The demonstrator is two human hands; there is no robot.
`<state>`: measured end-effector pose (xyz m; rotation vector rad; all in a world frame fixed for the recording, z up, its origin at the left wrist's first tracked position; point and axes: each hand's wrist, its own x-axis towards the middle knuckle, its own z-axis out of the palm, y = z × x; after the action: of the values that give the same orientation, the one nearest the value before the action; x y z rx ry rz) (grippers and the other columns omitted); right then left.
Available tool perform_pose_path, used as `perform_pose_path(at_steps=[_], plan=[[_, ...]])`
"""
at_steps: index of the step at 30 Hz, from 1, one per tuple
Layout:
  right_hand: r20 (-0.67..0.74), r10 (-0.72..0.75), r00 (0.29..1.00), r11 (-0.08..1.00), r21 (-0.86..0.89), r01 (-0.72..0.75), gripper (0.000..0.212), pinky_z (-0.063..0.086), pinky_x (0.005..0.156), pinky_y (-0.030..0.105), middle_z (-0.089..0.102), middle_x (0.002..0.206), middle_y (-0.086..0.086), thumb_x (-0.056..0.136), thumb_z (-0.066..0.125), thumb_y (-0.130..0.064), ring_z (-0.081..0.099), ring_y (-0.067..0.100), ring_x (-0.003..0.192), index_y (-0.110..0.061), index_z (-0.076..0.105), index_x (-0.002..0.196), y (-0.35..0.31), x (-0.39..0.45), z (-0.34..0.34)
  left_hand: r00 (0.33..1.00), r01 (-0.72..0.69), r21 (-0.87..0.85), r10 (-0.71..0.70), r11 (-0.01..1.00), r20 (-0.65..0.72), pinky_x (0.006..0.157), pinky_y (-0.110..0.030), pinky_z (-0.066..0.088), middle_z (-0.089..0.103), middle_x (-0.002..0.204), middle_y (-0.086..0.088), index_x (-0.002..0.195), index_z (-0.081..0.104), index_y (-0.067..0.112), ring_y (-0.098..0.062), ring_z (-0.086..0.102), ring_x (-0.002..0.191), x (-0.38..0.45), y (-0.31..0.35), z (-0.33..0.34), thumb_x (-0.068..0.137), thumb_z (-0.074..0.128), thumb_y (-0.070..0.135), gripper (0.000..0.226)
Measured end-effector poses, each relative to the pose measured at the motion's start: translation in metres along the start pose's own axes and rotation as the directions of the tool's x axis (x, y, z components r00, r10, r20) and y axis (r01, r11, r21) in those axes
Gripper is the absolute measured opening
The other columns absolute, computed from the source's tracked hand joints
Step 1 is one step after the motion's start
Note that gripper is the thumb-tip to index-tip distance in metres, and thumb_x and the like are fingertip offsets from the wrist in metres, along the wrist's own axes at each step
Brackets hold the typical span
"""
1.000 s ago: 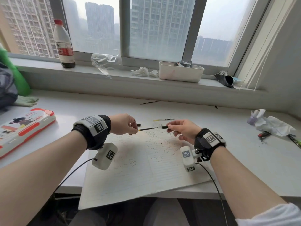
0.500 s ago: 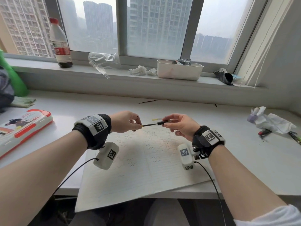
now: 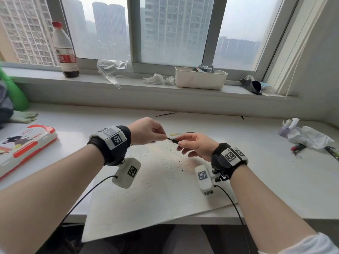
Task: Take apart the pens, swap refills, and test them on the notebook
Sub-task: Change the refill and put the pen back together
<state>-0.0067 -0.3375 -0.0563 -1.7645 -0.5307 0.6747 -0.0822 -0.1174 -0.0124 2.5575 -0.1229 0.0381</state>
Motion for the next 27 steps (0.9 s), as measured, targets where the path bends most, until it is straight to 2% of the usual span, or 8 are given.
perform_pose_path(at_steps=[3,7,10,15,19,20,23,27], plan=[[0.043,0.011,0.999,1.0,0.019,-0.012,0.024,0.048,0.066,0.027,0.072,0.085,0.003,0.093,0.061,-0.01,0.063,0.012,0.071,-0.01,0.066,0.117,0.002,0.0,0.001,1.0,-0.008,-0.019,0.007,1.0,-0.025,0.066,-0.017,0.047,0.072,0.082,0.015,0.091,0.074,0.031,0.001,0.066,0.074,0.002,0.004,-0.003,0.084,0.071,0.041,0.012],[0.036,0.001,0.999,0.998,0.055,-0.003,0.019,0.045,0.077,0.035,0.073,0.086,0.007,0.094,0.06,-0.011,0.063,0.017,0.074,-0.014,0.068,0.111,0.007,0.0,-0.001,0.999,0.041,-0.011,-0.04,0.999,0.017,0.066,-0.022,0.043,0.07,0.088,0.009,0.114,0.054,0.033,-0.002,0.064,0.075,-0.002,0.008,-0.01,0.076,0.075,0.049,0.046],[0.027,0.002,1.0,0.997,0.079,-0.004,0.016,0.046,0.071,0.031,0.074,0.085,0.005,0.094,0.061,-0.011,0.064,0.015,0.073,-0.019,0.069,0.106,0.009,-0.001,-0.004,0.985,0.132,0.013,-0.133,0.991,0.108,0.065,-0.021,0.043,0.071,0.095,0.011,0.123,0.046,0.026,-0.001,0.063,0.082,-0.005,0.004,-0.012,0.088,0.062,0.029,0.038],[0.013,0.014,1.0,0.999,0.046,-0.014,0.016,0.047,0.06,0.023,0.074,0.084,0.003,0.094,0.06,-0.011,0.063,0.012,0.071,-0.021,0.068,0.104,0.006,-0.004,-0.008,0.969,0.164,0.0,-0.161,0.986,0.185,0.064,-0.013,0.043,0.069,0.112,0.009,0.125,0.057,0.016,-0.003,0.061,0.097,-0.01,-0.002,-0.011,0.096,0.036,0.001,0.038],[-0.011,0.021,1.0,0.999,0.034,-0.021,0.016,0.047,0.061,0.024,0.074,0.083,0.004,0.094,0.06,-0.01,0.062,0.013,0.071,-0.019,0.067,0.105,0.001,-0.006,-0.01,0.987,0.081,-0.067,-0.071,0.994,0.144,0.051,-0.012,0.044,0.071,0.108,0.015,0.141,0.04,0.025,0.008,0.061,0.062,-0.015,-0.007,-0.009,0.101,0.046,0.015,0.042],[-0.015,0.023,1.0,0.999,0.023,-0.023,0.016,0.047,0.061,0.024,0.073,0.084,0.004,0.094,0.06,-0.009,0.062,0.013,0.071,-0.018,0.067,0.105,-0.001,-0.007,-0.01,0.99,0.059,-0.064,-0.05,0.996,0.135,0.053,-0.013,0.045,0.072,0.105,0.017,0.142,0.035,0.027,0.009,0.06,0.06,-0.016,-0.008,-0.009,0.101,0.048,0.02,0.044],[-0.016,0.033,0.999,0.999,-0.023,-0.033,0.016,0.047,0.062,0.025,0.072,0.085,0.005,0.094,0.06,-0.009,0.062,0.012,0.07,-0.018,0.067,0.106,-0.004,-0.009,-0.011,0.99,0.032,-0.032,-0.027,0.999,0.14,0.08,-0.026,0.05,0.073,0.099,0.025,0.136,0.037,0.028,0.004,0.066,0.089,-0.015,-0.01,-0.011,0.099,0.051,0.031,0.04],[-0.012,0.039,0.999,0.997,-0.073,-0.039,0.016,0.048,0.063,0.025,0.072,0.086,0.006,0.094,0.06,-0.009,0.062,0.012,0.071,-0.019,0.068,0.105,-0.009,-0.01,-0.009,0.986,0.033,-0.048,-0.025,0.998,0.166,0.077,-0.024,0.049,0.073,0.097,0.027,0.12,0.045,0.027,0.004,0.066,0.092,-0.014,-0.01,-0.011,0.098,0.051,0.033,0.023]])
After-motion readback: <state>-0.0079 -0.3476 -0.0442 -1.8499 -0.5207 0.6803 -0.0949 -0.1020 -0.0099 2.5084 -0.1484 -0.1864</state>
